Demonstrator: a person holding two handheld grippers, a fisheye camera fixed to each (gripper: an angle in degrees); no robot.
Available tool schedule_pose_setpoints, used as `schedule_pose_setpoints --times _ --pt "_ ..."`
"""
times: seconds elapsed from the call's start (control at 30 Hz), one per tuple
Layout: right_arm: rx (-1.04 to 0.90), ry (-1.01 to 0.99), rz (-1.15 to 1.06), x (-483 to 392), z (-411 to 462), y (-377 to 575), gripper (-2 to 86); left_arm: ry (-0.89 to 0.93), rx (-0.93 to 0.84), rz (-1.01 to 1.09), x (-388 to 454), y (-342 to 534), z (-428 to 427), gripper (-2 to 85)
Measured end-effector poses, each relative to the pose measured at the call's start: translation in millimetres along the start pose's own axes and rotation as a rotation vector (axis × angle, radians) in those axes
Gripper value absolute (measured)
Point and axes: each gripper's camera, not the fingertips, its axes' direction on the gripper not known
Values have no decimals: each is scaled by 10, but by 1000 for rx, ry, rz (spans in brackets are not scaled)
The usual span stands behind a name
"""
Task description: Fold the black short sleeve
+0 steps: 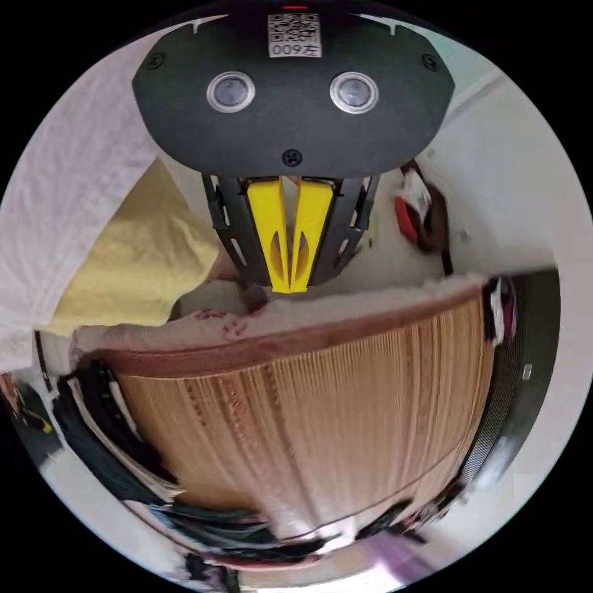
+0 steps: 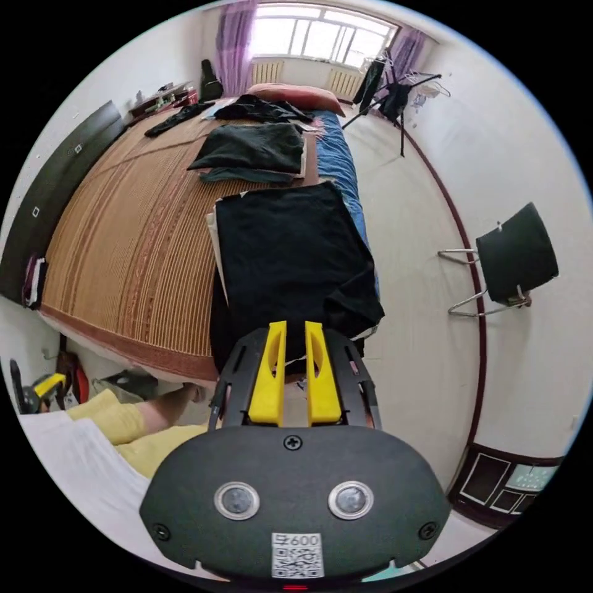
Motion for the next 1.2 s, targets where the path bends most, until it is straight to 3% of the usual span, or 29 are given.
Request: schedule_pose_setpoints --times 0.1,0.17,0.3,0.57,0.97,1.2 --pt "-23 -136 72 489 198 -310 51 11 -181 -271 667 418 57 7" --pt "-76 -256 88 669 376 -429 52 56 -212 -250 1181 499 -20 8" --pt "-179 -322 7 591 723 -539 26 -43 -128 -166 2361 481 -548 8" --pt "-173 -370 -24 373 800 -834 -7 -79 -23 -231 4109 543 -1395 9" --pt "59 -551 15 319 37 -709 -8 -71 -107 -221 6038 911 -1855 8" --pt "214 -615 10 -492 -397 -559 -8 29 -59 -268 6553 1406 -2196 8"
